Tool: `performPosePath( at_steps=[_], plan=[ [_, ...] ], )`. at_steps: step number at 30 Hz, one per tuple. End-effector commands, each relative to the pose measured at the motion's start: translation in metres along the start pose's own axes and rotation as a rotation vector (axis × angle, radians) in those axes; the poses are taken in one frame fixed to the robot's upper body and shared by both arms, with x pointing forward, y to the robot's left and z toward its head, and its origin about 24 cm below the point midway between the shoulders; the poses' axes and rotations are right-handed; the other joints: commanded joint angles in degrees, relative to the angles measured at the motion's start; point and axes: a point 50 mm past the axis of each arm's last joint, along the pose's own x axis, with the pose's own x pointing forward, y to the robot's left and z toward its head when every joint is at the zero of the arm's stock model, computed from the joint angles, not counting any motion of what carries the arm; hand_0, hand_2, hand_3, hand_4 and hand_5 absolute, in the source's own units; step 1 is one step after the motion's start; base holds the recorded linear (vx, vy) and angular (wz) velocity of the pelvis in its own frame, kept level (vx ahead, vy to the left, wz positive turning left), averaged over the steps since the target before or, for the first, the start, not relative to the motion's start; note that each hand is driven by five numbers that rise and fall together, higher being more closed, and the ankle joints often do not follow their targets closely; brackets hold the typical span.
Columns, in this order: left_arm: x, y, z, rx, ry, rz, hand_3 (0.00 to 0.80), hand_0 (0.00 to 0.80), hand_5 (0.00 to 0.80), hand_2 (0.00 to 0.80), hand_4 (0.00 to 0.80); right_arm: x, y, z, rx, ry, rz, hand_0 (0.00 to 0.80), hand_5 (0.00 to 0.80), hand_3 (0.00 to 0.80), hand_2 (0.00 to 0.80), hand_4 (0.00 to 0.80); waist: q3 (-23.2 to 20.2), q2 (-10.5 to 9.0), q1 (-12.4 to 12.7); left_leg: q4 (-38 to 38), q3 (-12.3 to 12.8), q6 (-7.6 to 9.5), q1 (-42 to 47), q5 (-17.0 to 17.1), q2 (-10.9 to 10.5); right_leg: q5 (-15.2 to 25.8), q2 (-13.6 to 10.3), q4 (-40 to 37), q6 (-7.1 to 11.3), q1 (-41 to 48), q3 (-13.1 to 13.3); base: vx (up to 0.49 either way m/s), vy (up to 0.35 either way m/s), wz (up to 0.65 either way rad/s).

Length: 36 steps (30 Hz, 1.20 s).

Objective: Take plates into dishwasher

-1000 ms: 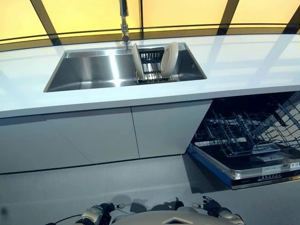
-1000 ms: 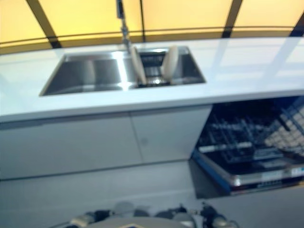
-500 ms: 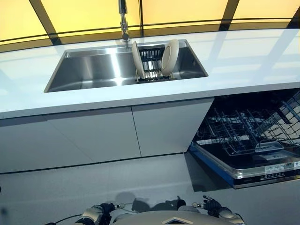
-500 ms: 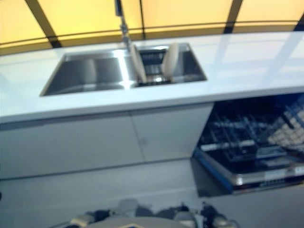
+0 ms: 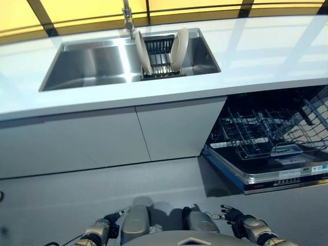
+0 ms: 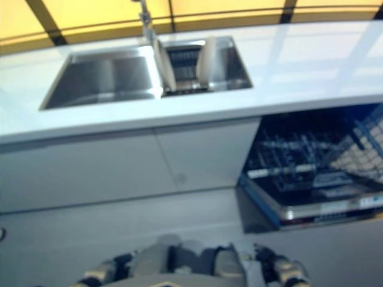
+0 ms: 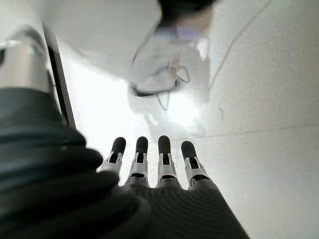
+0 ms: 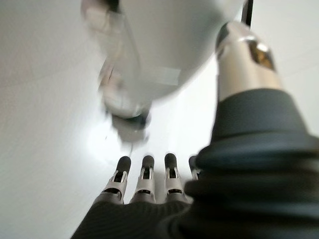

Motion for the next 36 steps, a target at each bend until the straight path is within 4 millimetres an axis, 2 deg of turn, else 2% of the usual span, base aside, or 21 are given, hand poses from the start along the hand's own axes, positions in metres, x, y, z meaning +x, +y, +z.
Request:
performPosePath(
  at_steps=[1, 3, 4, 7, 9, 13, 15, 17, 20, 23, 24, 25, 26, 27, 28, 30, 32, 33, 34, 35, 36],
  plan=[
    [-0.001, -0.009, -0.014, 0.022, 0.044, -0.032, 0.000, 0.000, 0.000, 0.000, 0.000, -0.032, -0.014, 0.075, -0.190, -0.263, 0.249, 0.000, 0.000, 0.000, 0.000, 0.000, -0.38, 0.49, 1.61, -16.73, -2.58, -0.78, -6.57, 16.09, 0.98, 7.69, -0.26, -20.17, 3.95, 17.05, 4.02, 0.359, 0.107, -0.29],
    [-0.001, -0.002, -0.016, 0.001, 0.044, -0.016, 0.000, 0.000, 0.000, 0.000, 0.000, -0.060, -0.020, 0.115, -0.275, -0.391, 0.294, 0.000, 0.000, 0.000, 0.000, 0.000, -1.79, 0.26, 1.28, -15.55, -0.38, -0.34, -5.67, 14.23, 1.73, 6.57, -1.72, -19.85, 4.45, 17.74, 4.47, 0.357, 0.167, -0.35],
    [-0.001, 0.003, -0.018, 0.008, 0.038, -0.011, 0.000, 0.000, 0.000, 0.000, 0.000, -0.074, -0.021, 0.134, -0.319, -0.460, 0.310, 0.000, 0.000, 0.000, 0.000, 0.000, -2.57, 0.13, 0.73, -13.69, 1.60, 0.17, -5.38, 13.11, 2.30, 5.57, -2.58, -18.85, 4.46, 17.59, 3.89, 0.328, 0.163, 0.13],
    [-0.002, 0.011, -0.014, 0.012, 0.014, 0.017, 0.000, 0.000, 0.000, 0.000, 0.000, -0.095, -0.015, 0.166, -0.386, -0.554, 0.317, 0.000, 0.000, 0.000, 0.000, 0.000, -4.04, -0.98, 1.02, -10.94, 2.98, 1.52, -5.76, 10.90, 1.11, 5.81, -5.09, -18.18, 6.49, 18.18, 2.50, 0.229, 0.079, 0.07],
    [-0.002, 0.017, -0.008, 0.032, -0.005, 0.027, 0.000, 0.000, 0.000, 0.000, 0.000, -0.122, -0.008, 0.199, -0.438, -0.680, 0.333, 0.000, 0.000, 0.000, 0.000, 0.000, -5.50, -2.31, 1.29, -11.16, 4.87, 2.62, -4.53, 9.53, 0.47, 7.65, -7.55, -18.28, 8.80, 18.31, 0.16, 0.216, 0.044, -0.35],
    [-0.002, 0.018, -0.013, 0.058, 0.002, 0.029, 0.000, 0.000, 0.000, 0.000, 0.000, -0.169, 0.001, 0.254, -0.450, -0.923, 0.379, 0.000, 0.000, 0.000, 0.000, 0.000, -7.16, -3.40, 1.76, -10.14, 3.98, 3.26, -4.31, 7.87, -0.73, 9.87, -9.67, -17.95, 10.25, 16.44, -0.36, 0.149, 0.041, -0.12],
    [-0.002, 0.018, -0.018, 0.075, 0.025, 0.025, 0.000, 0.000, 0.000, 0.000, 0.000, -0.188, -0.002, 0.276, -0.428, -1.037, 0.348, 0.000, 0.000, 0.000, 0.000, 0.000, -8.00, -4.04, 2.24, -8.71, 3.83, 3.56, -4.99, 6.89, -1.33, 11.18, -10.43, -18.05, 10.77, 16.39, -0.54, 0.148, 0.032, -0.33],
    [-0.002, 0.020, -0.021, 0.094, 0.037, 0.030, 0.000, 0.000, 0.000, 0.000, 0.000, -0.208, -0.013, 0.295, -0.375, -1.132, 0.290, 0.000, 0.000, 0.000, 0.000, 0.000, -8.87, -4.90, 2.56, -7.43, 4.45, 3.84, -5.26, 5.77, -1.76, 13.68, -11.61, -17.84, 11.85, 16.27, -1.04, 0.124, 0.036, -0.01],
    [-0.001, 0.020, -0.017, 0.118, 0.030, 0.036, 0.000, 0.000, 0.000, 0.000, 0.000, -0.231, -0.037, 0.310, -0.272, -1.244, 0.166, 0.000, 0.000, 0.000, 0.000, 0.000, -9.86, -5.70, 2.03, -6.19, 6.13, 4.49, -4.07, 3.72, -2.14, 18.94, -13.81, -16.39, 13.10, 14.35, -1.71, 0.126, 0.045, 0.13],
    [-0.001, 0.021, -0.012, 0.143, 0.025, 0.048, 0.000, 0.000, 0.000, 0.000, 0.000, -0.252, -0.073, 0.310, -0.147, -1.316, -0.031, 0.000, 0.000, 0.000, 0.000, 0.000, -10.90, -6.07, 2.29, -5.64, 6.56, 5.83, -3.44, 2.00, -3.34, 23.36, -15.47, -14.10, 13.34, 14.27, -1.89, 0.114, 0.030, 0.21],
    [-0.001, 0.021, -0.011, 0.147, 0.024, 0.053, 0.000, 0.000, 0.000, 0.000, 0.000, -0.255, -0.080, 0.308, -0.124, -1.329, -0.069, 0.000, 0.000, 0.000, 0.000, 0.000, -11.20, -6.23, 2.45, -5.82, 6.35, 6.13, -3.39, 1.88, -3.93, 25.75, -15.96, -13.05, 13.51, 14.26, -1.50, 0.083, 0.022, 0.10],
    [-0.001, 0.024, -0.008, 0.157, 0.023, 0.065, 0.000, 0.000, 0.000, 0.000, 0.000, -0.261, -0.093, 0.304, -0.068, -1.335, -0.175, 0.000, 0.000, 0.000, 0.000, 0.000, -11.75, -6.18, 2.31, -6.65, 5.97, 6.77, -2.80, 1.66, -4.76, 30.72, -16.79, -9.09, 13.98, 13.67, -0.50, 0.069, 0.041, 0.08],
    [-0.001, 0.025, -0.008, 0.160, 0.023, 0.066, 0.000, 0.000, 0.000, 0.000, 0.000, -0.263, -0.096, 0.302, -0.054, -1.339, -0.199, 0.000, 0.000, 0.000, 0.000, 0.000, -11.82, -5.94, 2.10, -7.02, 5.93, 7.07, -2.45, 1.59, -4.90, 32.24, -16.70, -6.61, 14.20, 13.04, 0.40, 0.127, 0.106, 0.05],
    [-0.001, 0.027, -0.007, 0.177, 0.027, 0.068, 0.000, 0.000, 0.000, 0.000, 0.000, -0.269, -0.104, 0.296, -0.019, -1.339, -0.287, 0.000, 0.000, 0.000, 0.000, 0.000, -11.81, -5.18, 1.18, -8.19, 5.55, 7.78, -0.62, 1.08, -5.48, 34.02, -15.76, 0.36, 14.43, 9.99, 2.44, 0.216, 0.193, 0.05],
    [-0.001, 0.028, -0.006, 0.206, 0.037, 0.080, 0.000, 0.000, 0.000, 0.000, 0.000, -0.272, -0.116, 0.287, 0.047, -1.338, -0.378, 0.000, 0.000, 0.000, 0.000, 0.000, -11.64, -3.55, -0.38, -10.04, 5.34, 8.10, 2.60, 0.63, -5.59, 33.99, -14.55, 7.70, 13.64, 3.96, 2.80, 0.209, 0.181, 0.10],
    [-0.001, 0.028, -0.008, 0.214, 0.040, 0.085, 0.000, 0.000, 0.000, 0.000, 0.000, -0.273, -0.121, 0.284, 0.064, -1.329, -0.422, 0.000, 0.000, 0.000, 0.000, 0.000, -11.26, -2.78, -1.13, -11.08, 4.62, 8.04, 4.64, 0.18, -5.75, 33.54, -14.62, 9.02, 12.97, -0.24, 2.31, 0.211, 0.096, 0.47],
    [-0.001, 0.029, -0.009, 0.210, 0.041, 0.099, 0.000, 0.000, 0.000, 0.000, 0.000, -0.280, -0.127, 0.286, 0.100, -1.319, -0.496, 0.000, 0.000, 0.000, 0.000, 0.000, -10.05, -2.14, -3.03, -14.41, 3.69, 7.49, 9.33, 0.30, -6.09, 28.87, -12.73, 2.08, 11.17, -6.67, -1.10, 0.316, -0.047, 0.37],
    [-0.002, 0.031, -0.004, 0.210, 0.035, 0.105, 0.000, 0.000, 0.000, 0.000, 0.000, -0.287, -0.132, 0.287, 0.121, -1.315, -0.526, 0.000, 0.000, 0.000, 0.000, 0.000, -9.56, -2.73, -3.57, -15.62, 2.66, 6.86, 11.23, -0.06, -6.38, 26.99, -11.93, -5.76, 10.92, -7.80, -3.71, 0.243, -0.140, 0.04],
    [-0.002, 0.032, -0.002, 0.209, 0.032, 0.107, 0.000, 0.000, 0.000, 0.000, 0.000, -0.289, -0.133, 0.288, 0.126, -1.314, -0.533, 0.000, 0.000, 0.000, 0.000, 0.000, -9.39, -2.80, -3.76, -15.97, 2.27, 6.67, 11.82, -0.25, -6.34, 26.86, -11.69, -7.76, 10.93, -7.90, -4.47, 0.262, -0.230, 0.17],
    [-0.002, 0.035, 0.008, 0.205, 0.016, 0.112, 0.000, 0.000, 0.000, 0.000, 0.000, -0.299, -0.138, 0.290, 0.143, -1.319, -0.560, 0.000, 0.000, 0.000, 0.000, 0.000, -8.45, -3.28, -4.80, -16.95, 0.49, 6.48, 14.04, -1.47, -6.71, 27.91, -9.94, -12.29, 11.51, -9.92, -4.63, 0.159, -0.197, 0.15],
    [-0.002, 0.035, 0.012, 0.206, 0.008, 0.114, 0.000, 0.000, 0.000, 0.000, 0.000, -0.304, -0.139, 0.291, 0.142, -1.320, -0.573, 0.000, 0.000, 0.000, 0.000, 0.000, -8.09, -3.45, -5.13, -17.13, -0.23, 6.60, 14.68, -2.03, -6.92, 28.42, -9.42, -12.68, 11.73, -10.90, -4.23, 0.133, -0.215, 0.40]
  ],
)
